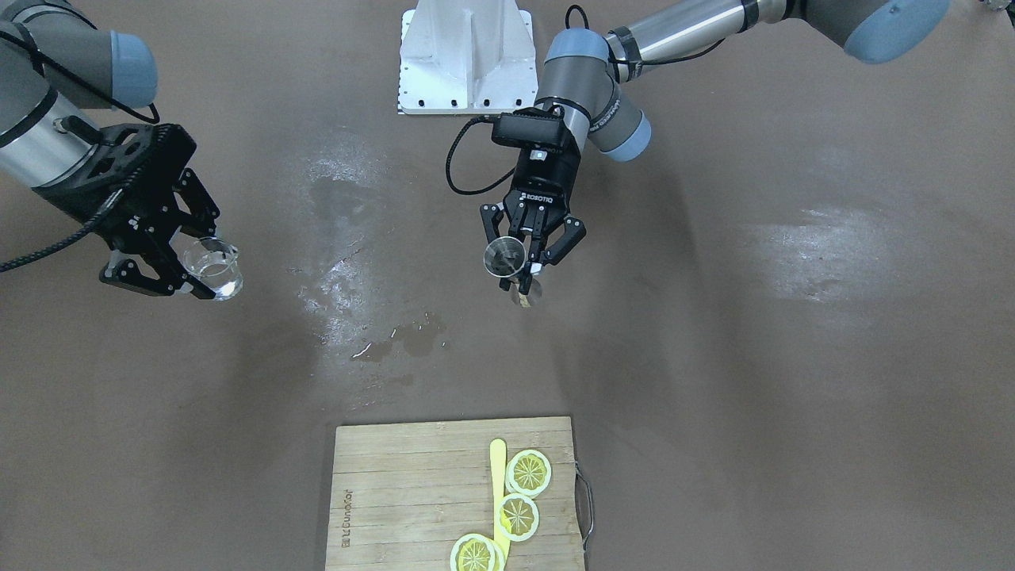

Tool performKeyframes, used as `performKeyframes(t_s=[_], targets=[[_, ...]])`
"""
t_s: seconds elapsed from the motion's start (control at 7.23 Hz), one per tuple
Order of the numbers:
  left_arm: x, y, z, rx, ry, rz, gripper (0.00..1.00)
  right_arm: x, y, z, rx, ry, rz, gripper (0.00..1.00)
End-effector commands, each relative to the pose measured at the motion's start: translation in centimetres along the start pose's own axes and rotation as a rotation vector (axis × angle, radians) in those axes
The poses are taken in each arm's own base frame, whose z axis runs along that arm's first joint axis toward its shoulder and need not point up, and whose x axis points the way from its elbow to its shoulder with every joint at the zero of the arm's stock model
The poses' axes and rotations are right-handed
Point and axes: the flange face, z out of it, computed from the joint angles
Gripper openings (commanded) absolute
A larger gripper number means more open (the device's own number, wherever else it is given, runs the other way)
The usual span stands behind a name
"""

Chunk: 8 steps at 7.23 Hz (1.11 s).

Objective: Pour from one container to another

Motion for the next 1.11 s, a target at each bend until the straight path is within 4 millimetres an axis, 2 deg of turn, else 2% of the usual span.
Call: performKeyframes(t_s=[0.0,0.14,0.28,0.41,0.55,0.83,0.97], targets=[[-7.2,-0.3,2.9,-0.001,-0.018,0.019,0.0,0.8,5.4,1.1,0.056,0.021,0.108,0.0],[-10.8,0.1,3.8,-0.023,-0.026,0.037,0.0,0.9,9.0,2.1,0.114,0.026,0.135,0.0],[-13.6,0.7,4.4,-0.039,-0.04,0.046,0.0,0.2,12.4,2.3,0.168,0.02,0.235,0.0],[-15.6,0.8,4.8,-0.051,-0.044,0.052,0.0,0.0,15.7,2.8,0.198,0.026,0.243,0.0],[-17.6,1.3,4.7,-0.065,-0.049,0.057,0.0,0.2,17.5,3.4,0.206,0.04,0.265,0.0],[-20.7,4.3,3.0,-0.075,-0.059,0.06,0.0,0.4,19.2,4.3,0.195,0.036,0.271,0.0],[-22.2,5.8,1.9,-0.07,-0.061,0.032,0.0,0.5,20.9,5.3,0.205,0.03,0.251,0.0]])
